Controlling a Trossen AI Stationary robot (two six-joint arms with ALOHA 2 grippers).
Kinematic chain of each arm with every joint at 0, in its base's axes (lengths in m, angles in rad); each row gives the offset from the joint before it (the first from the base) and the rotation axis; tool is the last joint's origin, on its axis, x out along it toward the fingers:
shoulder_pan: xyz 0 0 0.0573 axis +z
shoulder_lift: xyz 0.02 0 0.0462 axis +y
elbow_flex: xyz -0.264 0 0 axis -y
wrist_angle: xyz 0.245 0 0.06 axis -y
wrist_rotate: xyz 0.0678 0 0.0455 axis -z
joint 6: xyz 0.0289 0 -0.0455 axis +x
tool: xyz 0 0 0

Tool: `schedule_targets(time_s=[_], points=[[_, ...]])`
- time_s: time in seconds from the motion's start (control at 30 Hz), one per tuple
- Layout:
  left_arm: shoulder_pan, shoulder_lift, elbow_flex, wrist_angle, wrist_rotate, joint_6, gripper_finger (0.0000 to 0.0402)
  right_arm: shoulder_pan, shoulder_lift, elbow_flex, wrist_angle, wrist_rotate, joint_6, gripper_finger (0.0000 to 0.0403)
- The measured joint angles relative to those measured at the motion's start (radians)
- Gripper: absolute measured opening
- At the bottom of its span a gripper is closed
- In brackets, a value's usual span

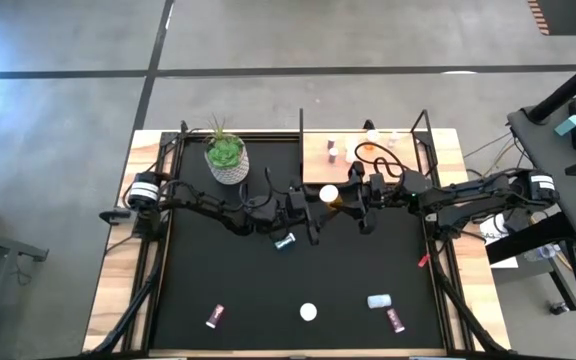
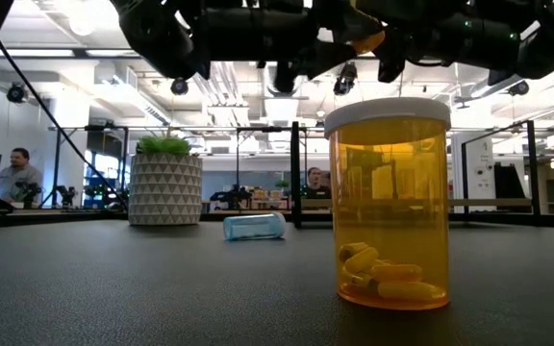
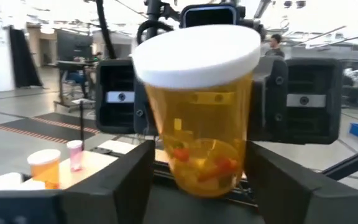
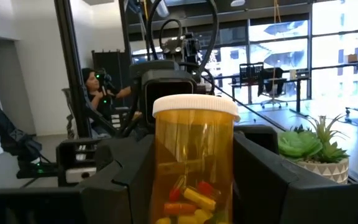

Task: Pick and place medicine bottles onto shelf by color
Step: Put the left orange pill bottle on the shelf aligned with the other orange pill bottle

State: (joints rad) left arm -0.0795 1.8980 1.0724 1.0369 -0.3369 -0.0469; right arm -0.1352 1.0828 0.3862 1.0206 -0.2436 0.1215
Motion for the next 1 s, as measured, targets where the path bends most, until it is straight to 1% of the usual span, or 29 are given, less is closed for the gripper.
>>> schedule_targets(time_s=[0.13, 0.3, 0.47, 0.63, 0.73, 0.83, 1.0], points=[[0.003, 0.000, 0.019, -0.001, 0.078, 0.000, 0.0188, 0.001, 0.000, 0.000, 0.005, -0.010, 0.009, 0.0180], [0.003, -0.002, 0.026, -0.025, 0.086, -0.005, 0.0165, 0.002, -0.002, -0.001, 0.003, -0.012, 0.007, 0.0180], [0.003, -0.002, 0.024, -0.027, 0.090, -0.005, 0.0159, 0.002, -0.002, -0.001, -0.006, -0.011, 0.007, 0.0180], [0.003, -0.002, 0.023, -0.043, 0.092, -0.007, 0.0157, 0.001, -0.011, -0.001, -0.058, -0.007, 0.002, 0.0181], [0.003, -0.002, 0.023, -0.064, 0.094, -0.027, 0.0157, 0.001, -0.013, -0.001, -0.081, -0.007, 0.034, 0.0192], [0.003, -0.002, 0.023, -0.113, 0.098, -0.049, 0.0156, 0.001, -0.020, 0.008, -0.160, -0.007, 0.047, 0.0214], [0.002, -0.002, 0.024, -0.207, 0.102, -0.108, 0.0156, 0.000, -0.051, 0.085, -0.452, 0.001, 0.034, 0.0254]])
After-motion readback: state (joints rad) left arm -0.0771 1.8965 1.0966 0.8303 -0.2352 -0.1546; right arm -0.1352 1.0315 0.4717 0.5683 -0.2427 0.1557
